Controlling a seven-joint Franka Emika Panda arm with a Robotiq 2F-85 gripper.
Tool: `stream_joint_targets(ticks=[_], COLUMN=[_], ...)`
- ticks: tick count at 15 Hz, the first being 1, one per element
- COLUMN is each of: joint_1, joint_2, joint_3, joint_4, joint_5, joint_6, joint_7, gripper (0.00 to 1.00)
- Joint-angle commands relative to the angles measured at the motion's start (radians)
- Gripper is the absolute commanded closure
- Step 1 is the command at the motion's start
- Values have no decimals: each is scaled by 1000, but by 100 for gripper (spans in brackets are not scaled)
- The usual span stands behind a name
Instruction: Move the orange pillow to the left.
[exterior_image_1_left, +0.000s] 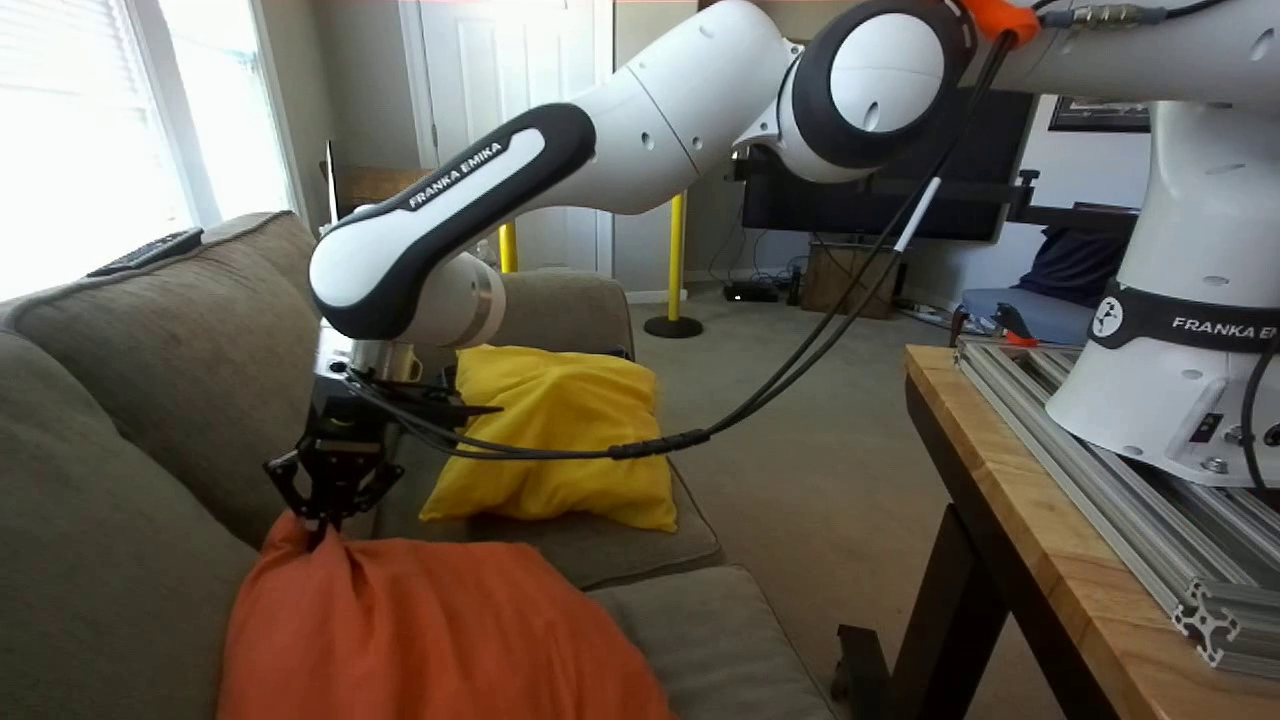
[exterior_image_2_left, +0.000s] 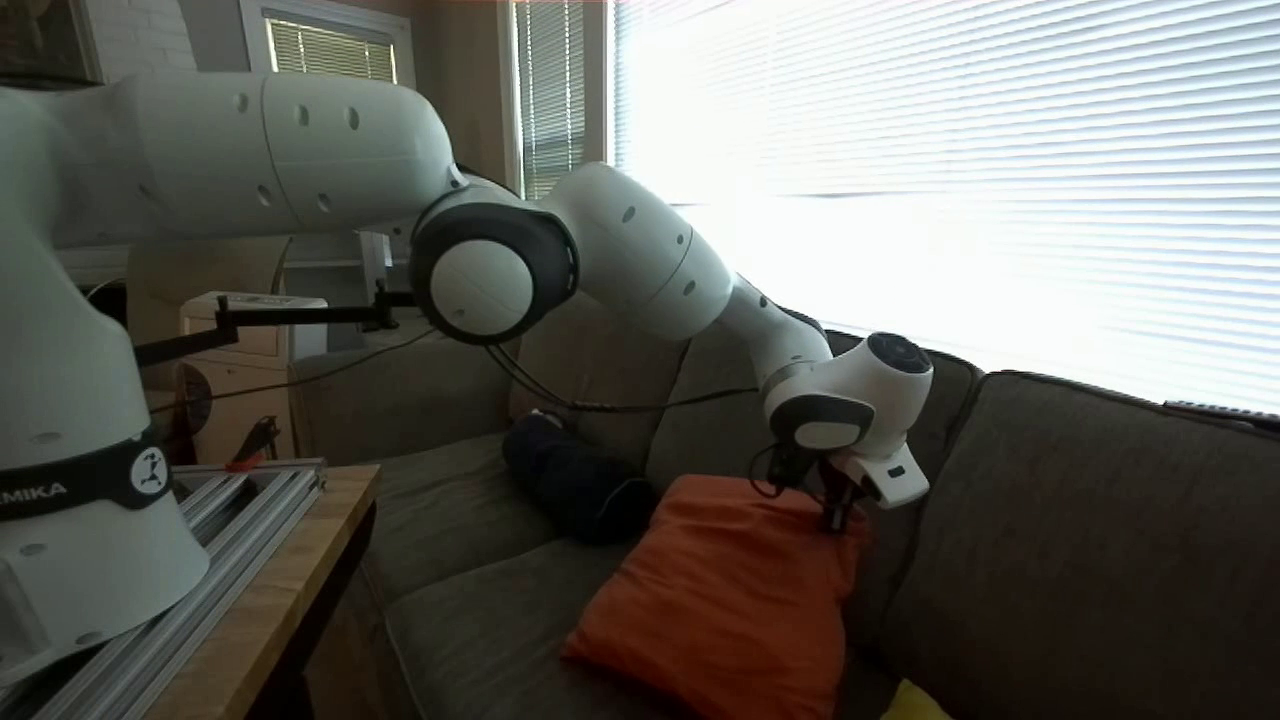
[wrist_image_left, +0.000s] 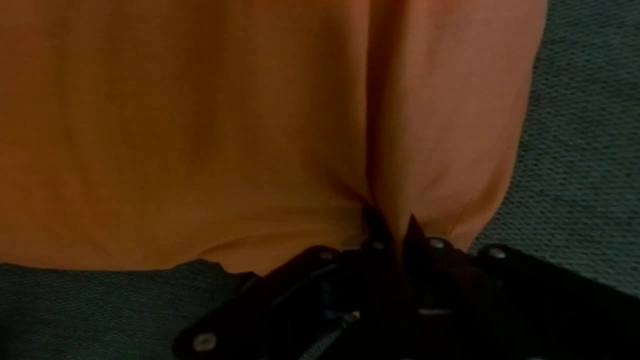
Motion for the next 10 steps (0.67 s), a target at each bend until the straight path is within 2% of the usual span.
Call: stream_joint_targets(ticks=[1,6,10], joint_1=[10,72,140], joint_2=[-2,-106,-174], joint_3=[4,-77,-128], joint_4=[67,29,47], joint_5=[-15,-110,-210], joint_6=[-53,-134,-221], joint_7=[-4,-32,-69], gripper=[99,98,98])
